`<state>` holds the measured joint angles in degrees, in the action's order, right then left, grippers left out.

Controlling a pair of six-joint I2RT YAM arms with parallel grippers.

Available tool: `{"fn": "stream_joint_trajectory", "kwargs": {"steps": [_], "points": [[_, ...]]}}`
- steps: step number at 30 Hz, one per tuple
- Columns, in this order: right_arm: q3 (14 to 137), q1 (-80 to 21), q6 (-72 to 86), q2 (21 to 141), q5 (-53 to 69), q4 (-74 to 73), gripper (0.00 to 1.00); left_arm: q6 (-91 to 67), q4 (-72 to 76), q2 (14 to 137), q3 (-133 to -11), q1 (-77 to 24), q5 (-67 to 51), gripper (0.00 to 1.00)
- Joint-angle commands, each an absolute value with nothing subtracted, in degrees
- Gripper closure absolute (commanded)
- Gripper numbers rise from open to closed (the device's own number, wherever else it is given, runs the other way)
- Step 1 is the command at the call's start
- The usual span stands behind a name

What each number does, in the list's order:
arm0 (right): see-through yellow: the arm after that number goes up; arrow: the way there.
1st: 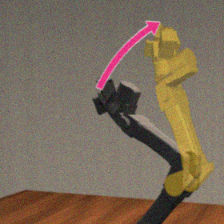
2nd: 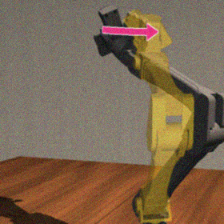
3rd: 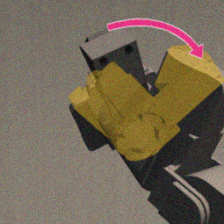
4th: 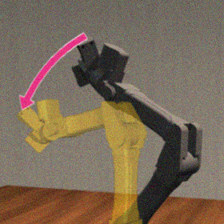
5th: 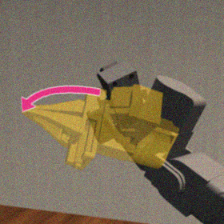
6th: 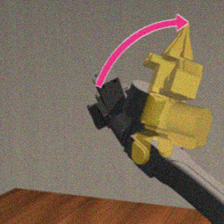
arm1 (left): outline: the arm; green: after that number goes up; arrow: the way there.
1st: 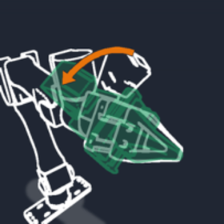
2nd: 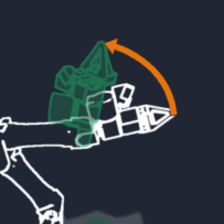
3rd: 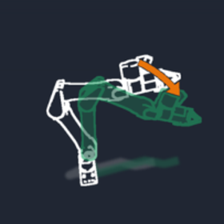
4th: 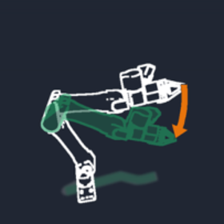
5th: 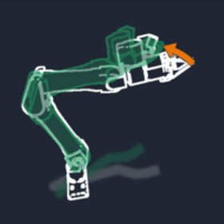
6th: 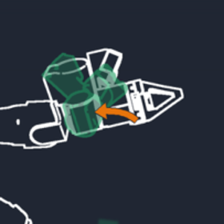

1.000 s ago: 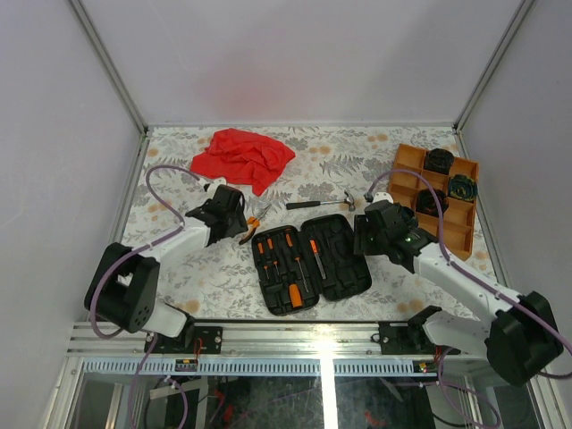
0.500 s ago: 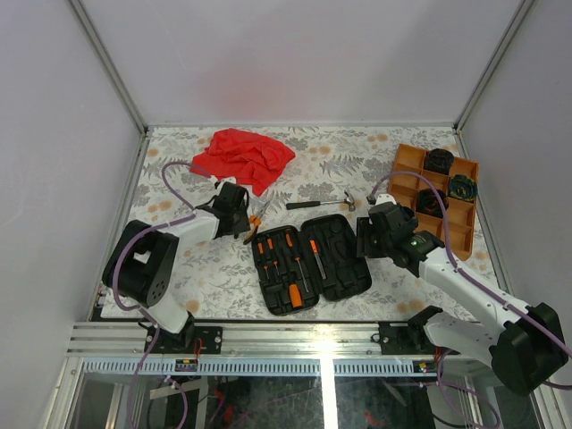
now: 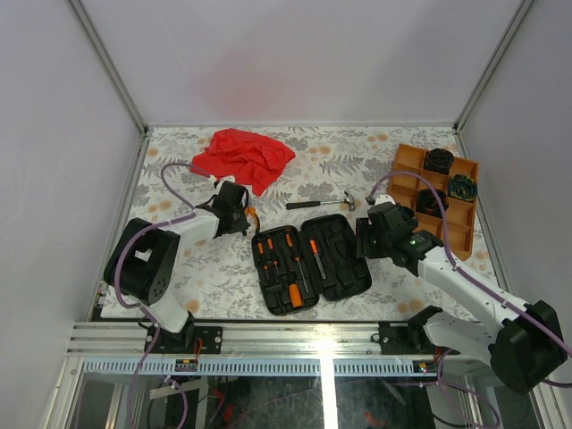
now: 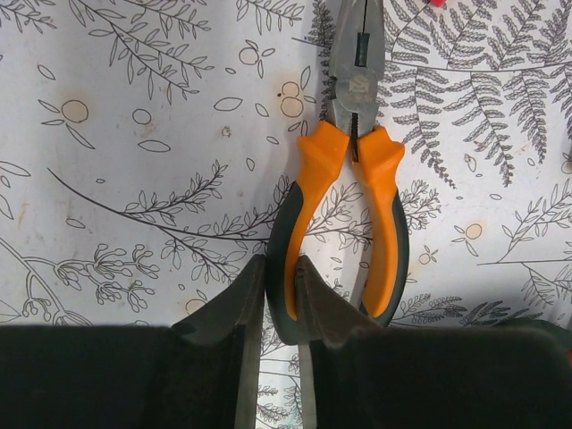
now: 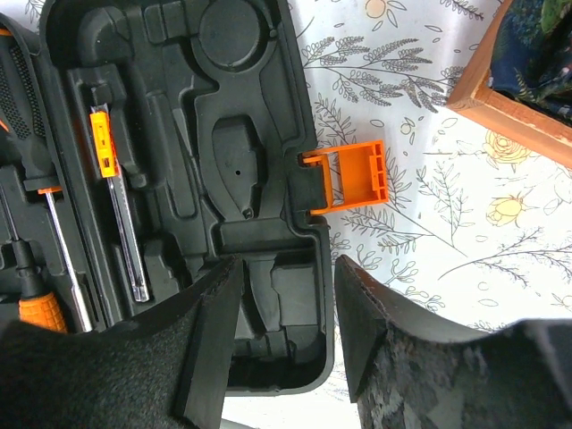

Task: Sort the tools into containers
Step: Pick up the pliers at the center of the board.

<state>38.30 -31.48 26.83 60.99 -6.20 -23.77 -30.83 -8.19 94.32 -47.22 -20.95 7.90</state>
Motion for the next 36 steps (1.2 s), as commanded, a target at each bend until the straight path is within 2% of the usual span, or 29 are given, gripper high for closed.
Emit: {"fn": "stream_joint_trajectory", "kwargs": {"steps": [1, 5, 19, 26, 31, 36], "points": [[39.9, -31.2, 26.5, 60.7, -4.2, -22.4, 0.48, -32.4, -10.0, 93.6, -44.6, -20.7, 6.5, 0.94], [39.6, -31.2, 26.1, 60.3, -3.3, -21.1, 0.48, -33.7, -10.7, 91.4, -43.7, -20.7, 7.4, 1.00], [37.5, -31.2, 24.3, 56.0, -1.9, -16.6, 0.48, -38.9, -12.4, 82.9, -45.1, -20.7, 16.1, 1.00], [37.6, -31.2, 23.8, 54.4, -2.1, -16.5, 0.48, -37.9, -8.2, 77.6, -43.5, -20.7, 12.7, 1.00], [36.1, -31.2, 26.5, 52.4, 2.3, -11.5, 0.48, -38.4, -7.8, 72.5, -42.3, -21.3, 9.2, 1.00], [34.7, -31.2, 31.1, 56.0, 6.9, -4.4, 0.51, -40.1, -7.9, 69.7, -41.5, -28.8, 9.1, 1.00]]}}
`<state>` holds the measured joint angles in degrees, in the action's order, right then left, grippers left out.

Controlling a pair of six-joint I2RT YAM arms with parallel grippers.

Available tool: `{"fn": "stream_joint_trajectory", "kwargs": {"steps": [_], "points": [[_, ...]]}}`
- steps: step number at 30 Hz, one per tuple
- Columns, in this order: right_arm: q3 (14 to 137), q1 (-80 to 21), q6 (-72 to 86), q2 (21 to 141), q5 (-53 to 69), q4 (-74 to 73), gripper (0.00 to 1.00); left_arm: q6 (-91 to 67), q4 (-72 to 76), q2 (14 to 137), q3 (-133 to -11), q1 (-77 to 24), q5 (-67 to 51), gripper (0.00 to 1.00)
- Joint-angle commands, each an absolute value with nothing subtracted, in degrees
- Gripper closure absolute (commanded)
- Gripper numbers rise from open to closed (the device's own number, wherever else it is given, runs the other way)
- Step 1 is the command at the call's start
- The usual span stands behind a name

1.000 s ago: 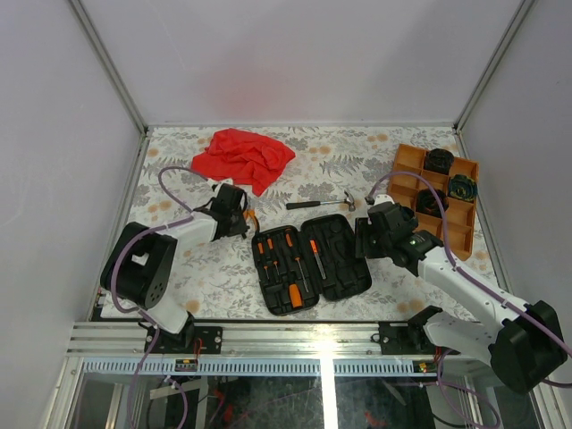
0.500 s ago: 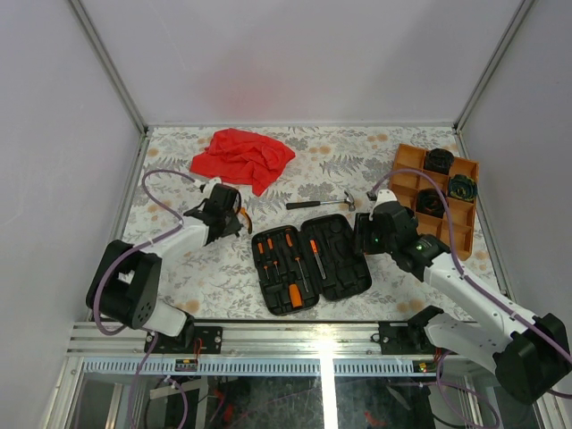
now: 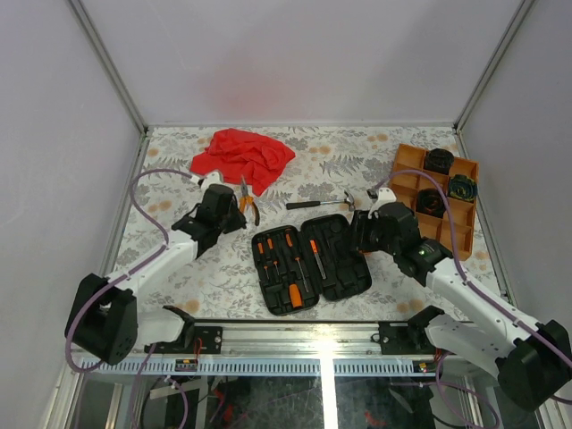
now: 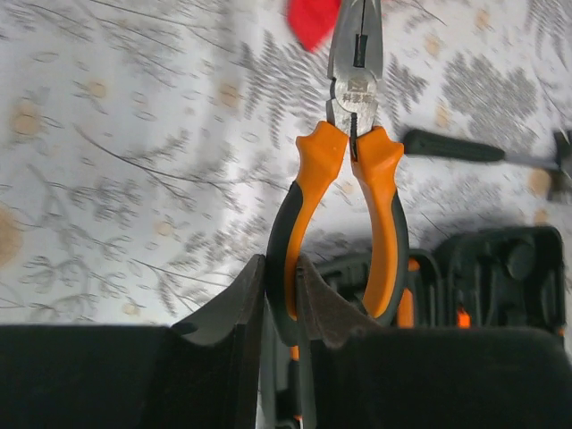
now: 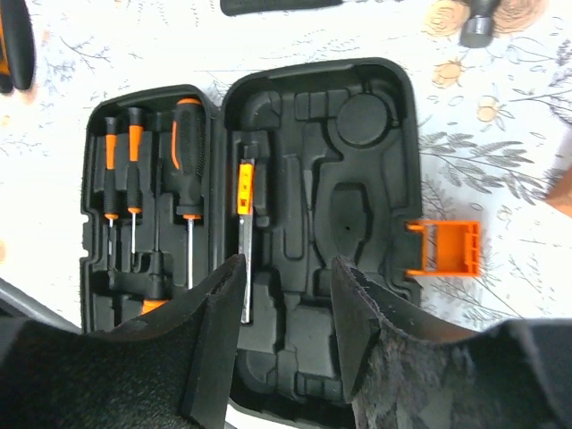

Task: Sort the tools into containers
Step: Pick up the pliers at the center of the board.

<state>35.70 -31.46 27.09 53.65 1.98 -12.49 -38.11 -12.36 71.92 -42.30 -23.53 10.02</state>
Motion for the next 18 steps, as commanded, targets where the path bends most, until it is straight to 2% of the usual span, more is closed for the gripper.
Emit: {"fn": "stream_joint_trajectory", "kwargs": {"steps": [1, 10, 15, 18], "points": [[34.5, -31.3, 32.0, 56.7, 7.5, -3.3, 0.52, -41.1, -8.1, 69.4, -41.4, -30.7, 9.9, 1.00], [34.4, -33.0, 35.2, 57.0, 7.5, -0.7, 0.52, -46.6, -3.8, 72.6, -41.3, -44.4, 12.2, 1.00], [36.1, -33.0, 26.7, 54.9, 5.8, -5.6, 0.47, -38.2, -0.1, 75.7, -43.1, -47.9, 6.8, 1.00], [37.0, -33.0, 20.9, 52.8, 5.4, -7.6, 0.43, -32.6, -0.5, 74.6, -44.5, -50.1, 7.4, 1.00]]}}
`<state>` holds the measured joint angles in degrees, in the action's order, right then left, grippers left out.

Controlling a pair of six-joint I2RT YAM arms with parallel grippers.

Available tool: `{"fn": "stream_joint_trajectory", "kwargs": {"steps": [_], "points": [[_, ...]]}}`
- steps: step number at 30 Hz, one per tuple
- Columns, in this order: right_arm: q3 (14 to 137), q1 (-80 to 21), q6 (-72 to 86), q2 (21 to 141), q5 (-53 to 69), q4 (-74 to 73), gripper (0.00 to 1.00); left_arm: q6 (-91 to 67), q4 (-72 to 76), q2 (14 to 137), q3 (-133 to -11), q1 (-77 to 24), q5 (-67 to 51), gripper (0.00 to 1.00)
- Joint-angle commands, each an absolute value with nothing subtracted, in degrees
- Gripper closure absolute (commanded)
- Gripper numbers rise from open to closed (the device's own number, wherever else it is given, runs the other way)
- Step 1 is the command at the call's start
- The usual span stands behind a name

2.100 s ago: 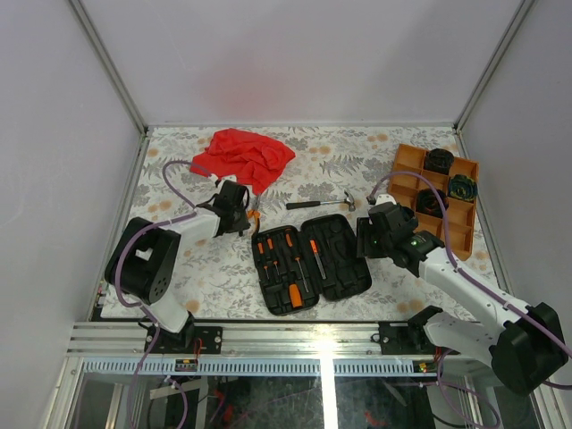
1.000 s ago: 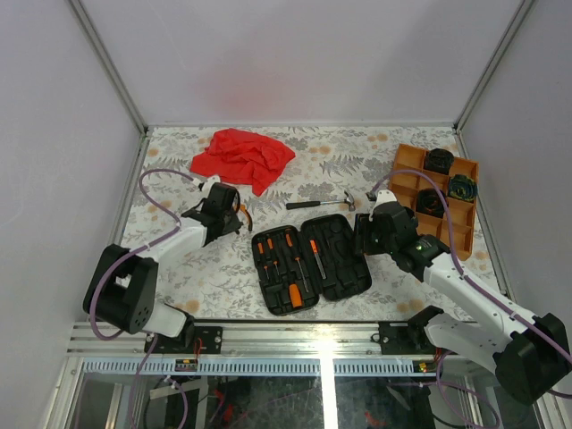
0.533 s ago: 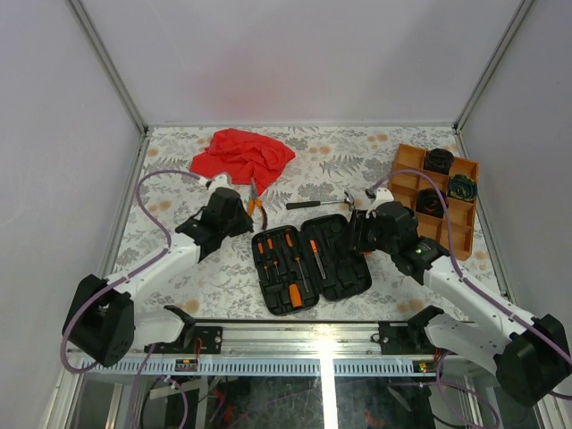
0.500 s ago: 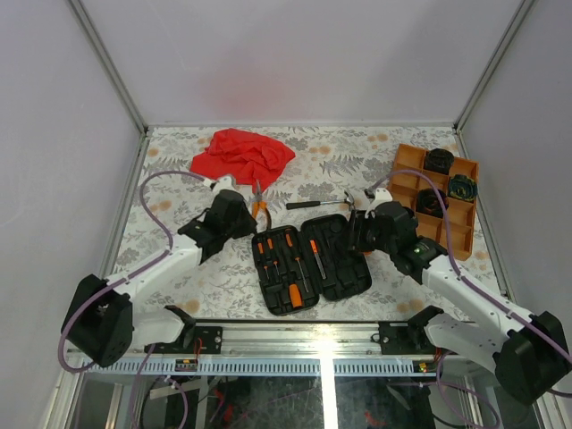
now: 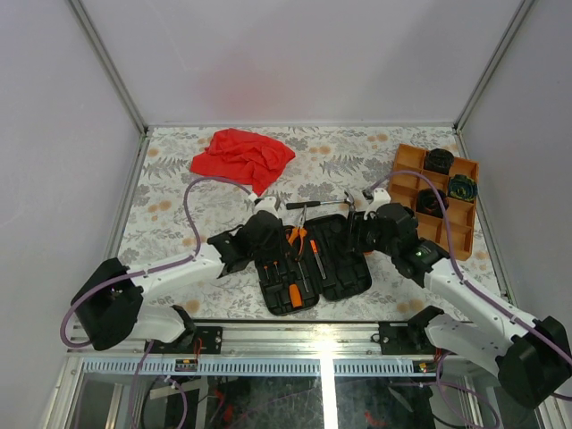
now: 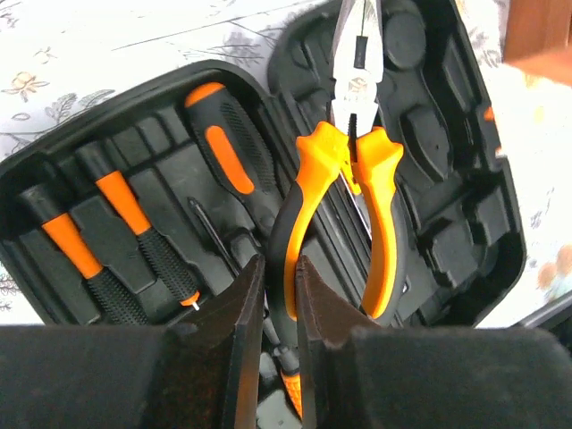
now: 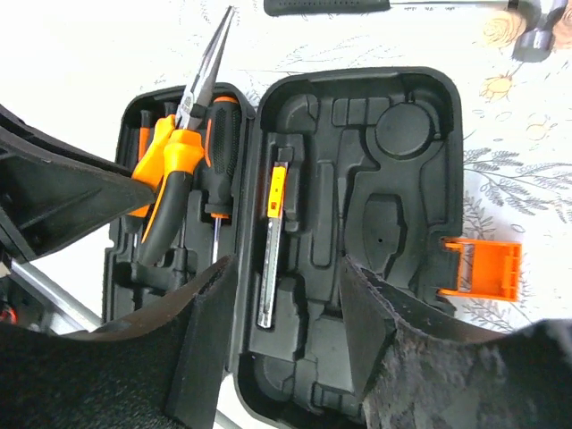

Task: Sort the tools into containers
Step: Pick up the pliers at the center of the board.

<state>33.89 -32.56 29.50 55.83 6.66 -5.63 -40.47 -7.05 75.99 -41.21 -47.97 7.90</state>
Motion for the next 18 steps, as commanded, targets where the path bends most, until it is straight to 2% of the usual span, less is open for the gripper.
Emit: {"fn": "stream_joint_trajectory", "kwargs": {"steps": [1, 9, 14, 18], "points": [[37.0, -33.0, 20.1, 51.7, 5.0, -7.3, 0.43, -31.1, -0.5, 74.0, -44.7, -50.7, 8.4, 1.00], [36.6, -33.0, 12.3, 44.9, 3.2, -1.8, 0.45, -20.3, 0.1, 74.8, -47.4, -51.1, 12.6, 1.00], [33.1, -33.0, -1.5, 39.5, 14.1, 5.1, 0.49, -11.0, 0.2, 74.6, -48.9, -51.4, 5.6, 1.00], [32.2, -32.9, -11.2, 37.2, 26.9, 5.1, 0.49, -2.3, 1.5, 71.4, -47.4, -51.8, -1.0, 1.00]]}}
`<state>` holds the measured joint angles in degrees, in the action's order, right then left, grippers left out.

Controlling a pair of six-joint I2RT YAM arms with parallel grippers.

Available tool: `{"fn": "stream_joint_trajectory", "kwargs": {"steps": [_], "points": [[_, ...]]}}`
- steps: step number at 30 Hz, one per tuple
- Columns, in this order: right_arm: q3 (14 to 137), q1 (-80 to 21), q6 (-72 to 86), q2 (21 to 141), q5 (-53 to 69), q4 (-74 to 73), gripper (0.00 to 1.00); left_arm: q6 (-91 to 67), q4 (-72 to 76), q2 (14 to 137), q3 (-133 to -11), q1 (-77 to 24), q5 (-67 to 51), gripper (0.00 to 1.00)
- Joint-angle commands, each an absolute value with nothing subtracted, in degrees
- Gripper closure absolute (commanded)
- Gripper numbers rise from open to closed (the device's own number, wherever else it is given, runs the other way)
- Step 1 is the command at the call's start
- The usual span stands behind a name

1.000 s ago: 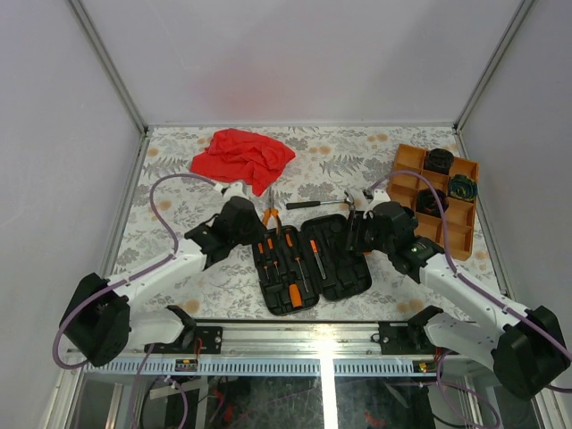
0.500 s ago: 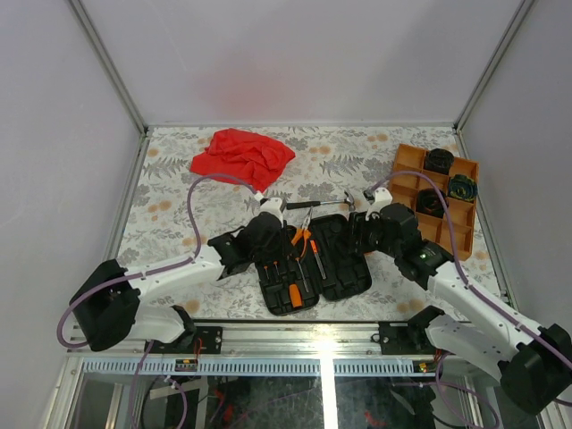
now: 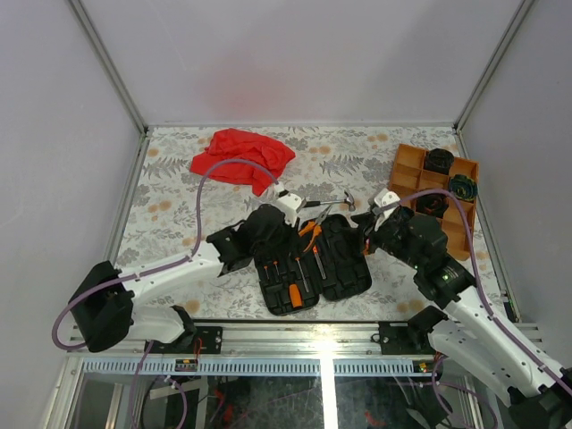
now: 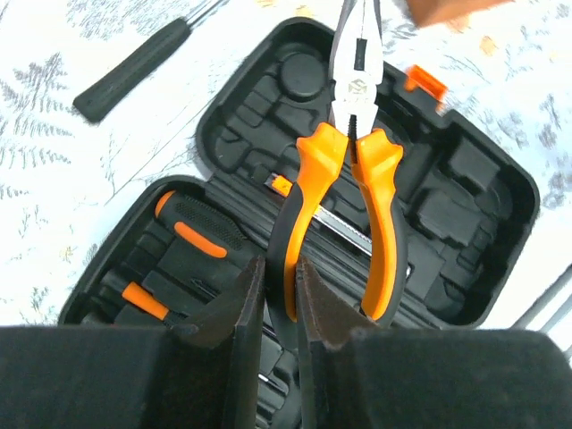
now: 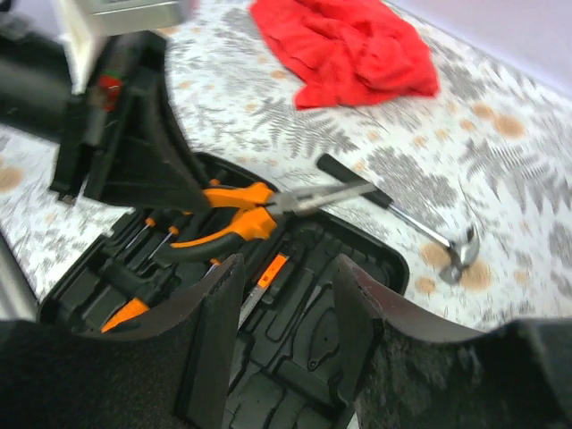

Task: Sort the tools into containers
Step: Pick up the pliers at the center of the board.

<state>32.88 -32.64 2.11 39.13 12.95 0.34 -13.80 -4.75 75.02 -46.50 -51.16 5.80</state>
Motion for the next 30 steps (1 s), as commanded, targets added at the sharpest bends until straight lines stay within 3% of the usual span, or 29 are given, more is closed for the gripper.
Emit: {"fn": "stream_joint_trajectory", "kwargs": {"steps": [1, 6, 10, 18, 30], "points": [[32.2, -33.0, -13.2, 37.1, 30.1, 4.8, 0.49, -0.5, 1.7, 70.8, -46.9, -51.9, -2.3, 1.00], [33.3, -33.0, -24.3, 37.6, 45.0, 0.7, 0.51, 8.1, 0.5, 68.5, -45.2, -52.4, -7.4, 1.00], [38.5, -33.1, -44.4, 39.8, 50.7, -13.5, 0.45, 14.3, -0.1, 65.9, -43.4, -54.0, -8.2, 1.00], [46.8, -33.4, -53.4, 45.9, 51.1, -26.7, 0.36, 22.7, -0.9, 62.9, -40.4, -57.8, -8.4, 1.00], [46.5, -40.3, -56.7, 52.6, 40.6, -31.2, 0.36, 23.6, -2.2, 63.7, -41.4, -59.0, -10.1, 1.00]]}}
